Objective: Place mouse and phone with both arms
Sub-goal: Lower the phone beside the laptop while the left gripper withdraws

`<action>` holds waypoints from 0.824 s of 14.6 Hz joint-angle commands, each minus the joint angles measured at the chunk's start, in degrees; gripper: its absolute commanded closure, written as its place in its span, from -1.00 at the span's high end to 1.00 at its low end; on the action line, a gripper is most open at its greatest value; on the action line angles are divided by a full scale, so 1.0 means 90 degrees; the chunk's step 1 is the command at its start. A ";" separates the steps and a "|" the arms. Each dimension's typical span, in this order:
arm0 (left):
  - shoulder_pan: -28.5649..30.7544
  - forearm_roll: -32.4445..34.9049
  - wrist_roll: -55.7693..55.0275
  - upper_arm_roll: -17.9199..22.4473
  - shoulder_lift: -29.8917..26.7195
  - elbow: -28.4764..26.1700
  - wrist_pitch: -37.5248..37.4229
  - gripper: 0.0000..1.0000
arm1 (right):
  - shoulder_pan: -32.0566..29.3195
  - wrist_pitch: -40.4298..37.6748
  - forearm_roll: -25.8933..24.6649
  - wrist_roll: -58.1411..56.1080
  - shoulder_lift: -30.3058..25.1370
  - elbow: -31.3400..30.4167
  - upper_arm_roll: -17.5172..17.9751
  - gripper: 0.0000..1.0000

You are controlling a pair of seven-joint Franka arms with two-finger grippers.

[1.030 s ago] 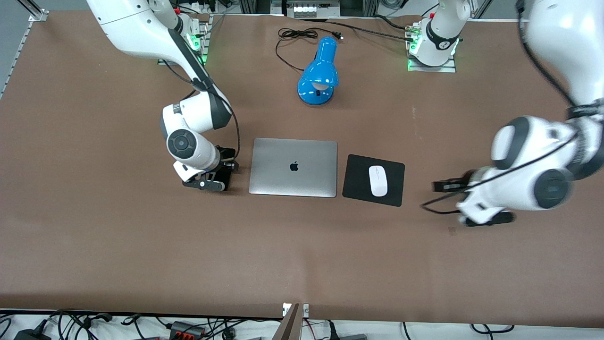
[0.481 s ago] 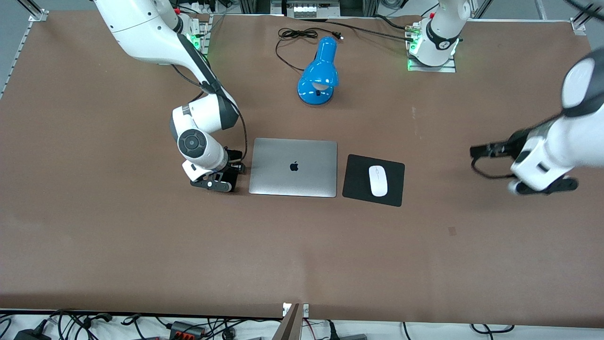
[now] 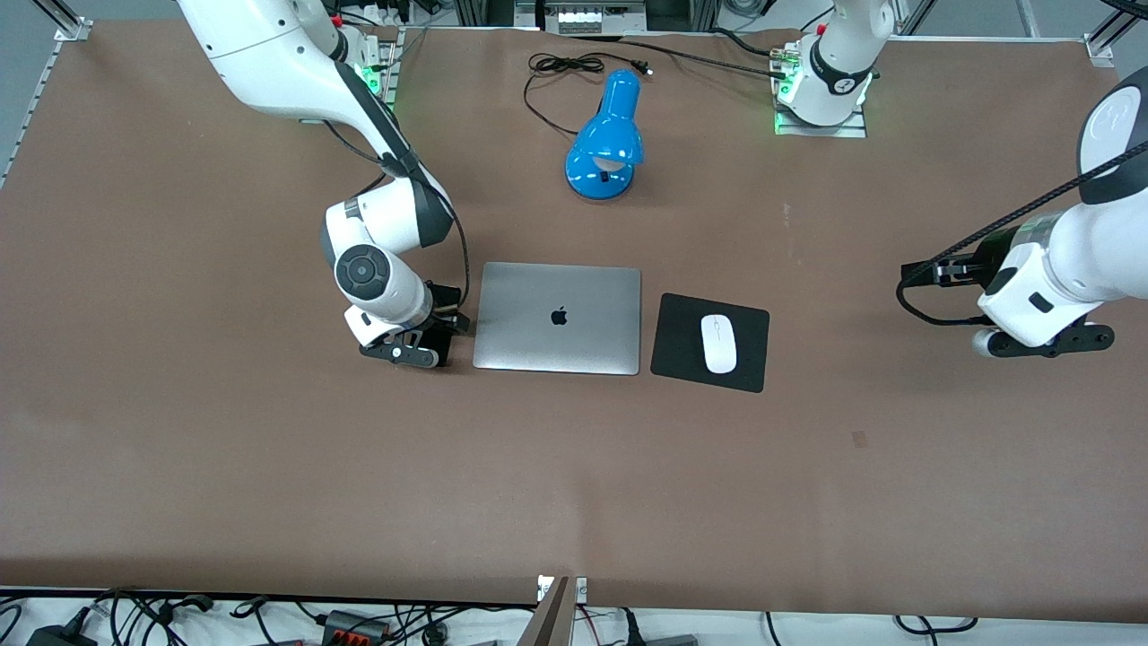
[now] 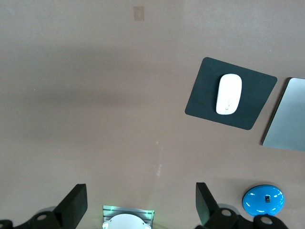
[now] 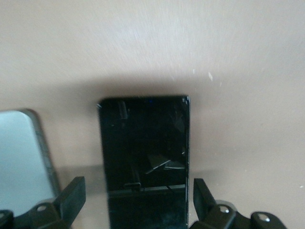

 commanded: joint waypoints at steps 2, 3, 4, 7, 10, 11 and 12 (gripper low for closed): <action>-0.0216 0.0158 -0.0897 -0.0255 -0.0644 -0.0774 0.0119 1.00 | -0.0092 -0.0616 0.0076 -0.0058 -0.0754 0.0184 -0.0094 1.00; -0.0196 0.0148 -0.0937 -0.0276 -0.0839 -0.1106 0.0420 1.00 | -0.0169 -0.1112 0.0047 -0.0106 -0.0852 0.0466 -0.0094 1.00; -0.0196 0.0119 -0.1044 -0.0276 -0.1112 -0.1535 0.0684 1.00 | -0.0248 -0.1735 -0.0021 -0.0116 -0.0892 0.0894 -0.0094 1.00; 0.0007 0.0128 -0.0726 -0.0218 -0.1691 -0.2253 0.1418 1.00 | -0.0579 -0.3339 -0.0042 -0.0495 -0.0911 0.2126 -0.0094 1.00; 0.0954 -0.0427 0.0049 -0.0276 -0.1836 -0.2349 0.1702 1.00 | -0.1067 -0.3801 -0.0042 -0.1228 -0.1057 0.2811 -0.0094 1.00; 0.0995 -0.0438 0.0039 -0.0276 -0.1953 -0.2495 0.1731 1.00 | -0.1185 -0.3967 -0.0042 -0.1413 -0.1077 0.2977 -0.0103 1.00; 0.0985 -0.0438 0.0029 -0.0295 -0.2090 -0.2603 0.1731 1.00 | -0.1312 -0.4200 -0.0042 -0.1638 -0.1165 0.3172 -0.0103 1.00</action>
